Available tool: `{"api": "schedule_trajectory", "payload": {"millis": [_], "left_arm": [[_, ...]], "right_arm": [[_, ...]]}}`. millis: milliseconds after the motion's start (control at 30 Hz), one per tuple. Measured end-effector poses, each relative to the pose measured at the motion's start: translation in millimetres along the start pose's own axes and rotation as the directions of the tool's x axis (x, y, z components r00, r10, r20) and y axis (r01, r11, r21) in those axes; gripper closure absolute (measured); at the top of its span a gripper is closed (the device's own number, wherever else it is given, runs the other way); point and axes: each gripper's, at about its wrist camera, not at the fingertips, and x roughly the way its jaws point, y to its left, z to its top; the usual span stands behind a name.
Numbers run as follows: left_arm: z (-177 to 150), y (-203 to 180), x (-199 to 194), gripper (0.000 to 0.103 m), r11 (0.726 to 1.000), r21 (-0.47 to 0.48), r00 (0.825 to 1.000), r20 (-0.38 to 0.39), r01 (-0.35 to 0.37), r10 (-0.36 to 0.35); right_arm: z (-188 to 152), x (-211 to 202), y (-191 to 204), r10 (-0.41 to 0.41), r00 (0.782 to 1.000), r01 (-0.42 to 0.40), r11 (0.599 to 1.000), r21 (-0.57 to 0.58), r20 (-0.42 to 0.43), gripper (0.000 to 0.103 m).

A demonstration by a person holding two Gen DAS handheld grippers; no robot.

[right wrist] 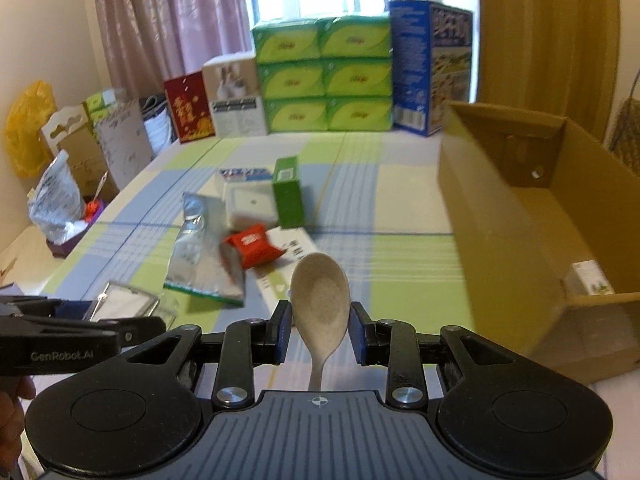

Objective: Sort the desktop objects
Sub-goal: 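Carry the pad and spoon into the cardboard box and release both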

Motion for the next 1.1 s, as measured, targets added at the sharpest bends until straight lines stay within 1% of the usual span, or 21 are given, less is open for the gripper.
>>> {"api": "schedule_trajectory", "payload": {"millis": [367, 600, 933, 1100], "left_arm": [[9, -38, -28, 0.038, 0.998, 0.051, 0.999, 0.025, 0.03, -0.031], [24, -62, -41, 0.038, 0.995, 0.081, 0.997, 0.051, 0.053, -0.057], [48, -117, -54, 0.038, 0.98, 0.167, 0.989, 0.083, 0.106, -0.121], [57, -145, -58, 0.038, 0.97, 0.203, 0.983, 0.09, 0.137, -0.158]], "right_arm": [[10, -38, -18, -0.02, 0.997, 0.017, 0.999, 0.043, 0.075, 0.076], [24, -61, -33, -0.042, 0.993, 0.035, 0.998, 0.06, 0.114, 0.076], [52, -102, -67, -0.082, 0.983, 0.067, 0.993, 0.098, 0.163, 0.076], [61, -121, -85, -0.104, 0.977, 0.084, 0.99, 0.114, 0.186, 0.076]]}}
